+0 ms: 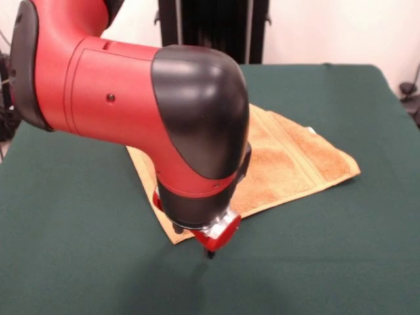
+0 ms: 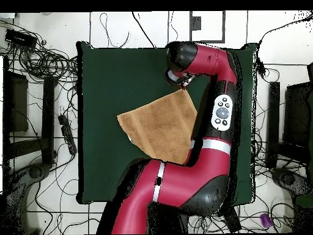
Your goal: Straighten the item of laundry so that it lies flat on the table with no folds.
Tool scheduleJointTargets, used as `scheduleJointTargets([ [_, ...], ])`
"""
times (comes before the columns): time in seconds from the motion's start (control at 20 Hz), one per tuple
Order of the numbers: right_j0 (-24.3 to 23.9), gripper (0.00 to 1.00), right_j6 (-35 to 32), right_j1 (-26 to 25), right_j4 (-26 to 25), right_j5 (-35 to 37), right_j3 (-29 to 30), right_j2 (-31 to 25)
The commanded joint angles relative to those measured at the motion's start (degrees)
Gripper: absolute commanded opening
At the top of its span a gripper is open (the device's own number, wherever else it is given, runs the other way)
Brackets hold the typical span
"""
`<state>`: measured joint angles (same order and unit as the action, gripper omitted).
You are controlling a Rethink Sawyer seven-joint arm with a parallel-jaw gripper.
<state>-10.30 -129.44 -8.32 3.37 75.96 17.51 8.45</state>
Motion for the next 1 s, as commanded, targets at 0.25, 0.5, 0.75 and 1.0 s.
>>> scheduleJointTargets([
  [0.25,2.7,1.0,-1.0,-1.7,1.7,10.4,-3.7,-2.4],
  [0.5,2.8,1.0,0.3,0.6,2.1,10.2,1.4,-3.4],
  [0.75,2.2,1.0,4.1,5.4,1.4,7.9,9.4,-3.2],
  [1.0,1.3,1.0,7.0,10.8,0.8,4.6,18.8,-3.4],
])
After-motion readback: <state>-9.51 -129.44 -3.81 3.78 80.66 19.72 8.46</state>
